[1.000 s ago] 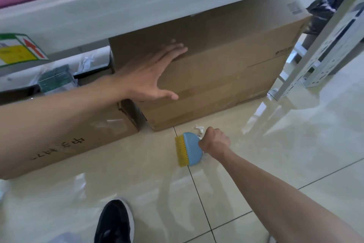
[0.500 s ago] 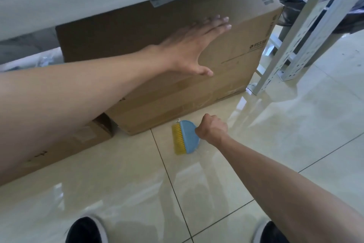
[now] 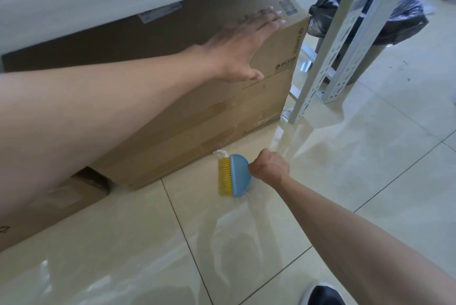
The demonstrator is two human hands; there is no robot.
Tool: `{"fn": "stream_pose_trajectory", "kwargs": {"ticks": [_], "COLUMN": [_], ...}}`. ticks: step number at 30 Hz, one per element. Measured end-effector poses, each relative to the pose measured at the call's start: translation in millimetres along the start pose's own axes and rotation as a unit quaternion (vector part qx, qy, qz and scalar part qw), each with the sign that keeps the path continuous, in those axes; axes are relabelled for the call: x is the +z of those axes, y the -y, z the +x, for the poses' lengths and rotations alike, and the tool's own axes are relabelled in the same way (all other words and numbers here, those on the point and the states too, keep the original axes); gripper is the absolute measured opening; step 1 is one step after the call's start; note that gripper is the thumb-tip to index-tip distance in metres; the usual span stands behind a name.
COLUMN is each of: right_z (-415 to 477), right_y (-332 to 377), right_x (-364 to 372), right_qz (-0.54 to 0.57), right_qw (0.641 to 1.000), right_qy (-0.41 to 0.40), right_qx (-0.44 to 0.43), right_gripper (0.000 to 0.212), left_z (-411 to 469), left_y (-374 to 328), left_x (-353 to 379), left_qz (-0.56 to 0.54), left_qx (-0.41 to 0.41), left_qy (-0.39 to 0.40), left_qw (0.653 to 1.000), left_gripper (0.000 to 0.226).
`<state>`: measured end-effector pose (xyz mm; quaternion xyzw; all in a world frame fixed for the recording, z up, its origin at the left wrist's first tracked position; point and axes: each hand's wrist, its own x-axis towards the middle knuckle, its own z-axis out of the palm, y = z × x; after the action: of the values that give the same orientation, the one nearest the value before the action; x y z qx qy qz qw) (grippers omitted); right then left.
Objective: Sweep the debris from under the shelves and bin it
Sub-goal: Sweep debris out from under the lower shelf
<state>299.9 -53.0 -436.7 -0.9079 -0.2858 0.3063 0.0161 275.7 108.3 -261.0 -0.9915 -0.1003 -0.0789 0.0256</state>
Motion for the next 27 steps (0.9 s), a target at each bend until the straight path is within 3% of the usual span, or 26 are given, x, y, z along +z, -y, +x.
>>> {"fn": "stream_pose_trajectory", "kwargs": {"ticks": [5,8,12,16,22,27], "right_z": [9.1,13.2,11.1,10.0,23.6,40.4], "right_y": [-8.1,-5.7,1.1,-2.3,-27.8,-42.0], "right_x": [-10.1,-19.4,-42.7,-65.6,-107.3,-143.0], "right_qz": [0.044,0.066,0.036,0.062,0.14,0.137], "right_qw": [0.998,0.991,0.976,0.967,0.973,0.99], "right_qy": [0.047,0.115,0.208,0.241,0.182,0.014], "right_qx": [0.016,-0.004,-0.049,-0.055,-0.001,0.002], "right_gripper": [0.028,0.012,0.027,0.033,0.025,0.015], "left_z": [24.4,28.9,28.3,27.0,27.2,27.9], "left_y": [5.6,6.4,3.1,1.6,-0.4,2.9], "left_x": [2.3,7.6,7.5,9.5,6.1,13.8], "left_qz": [-0.001,0.0,-0.014,-0.043,-0.057,-0.043], "left_qx": [-0.014,-0.015,-0.029,-0.045,-0.061,-0.046], "left_qy": [0.021,0.02,0.013,0.008,0.018,0.011], "left_qw": [1.0,1.0,0.999,0.998,0.996,0.998], "left_gripper": [0.107,0.107,0.101,0.097,0.094,0.095]}}
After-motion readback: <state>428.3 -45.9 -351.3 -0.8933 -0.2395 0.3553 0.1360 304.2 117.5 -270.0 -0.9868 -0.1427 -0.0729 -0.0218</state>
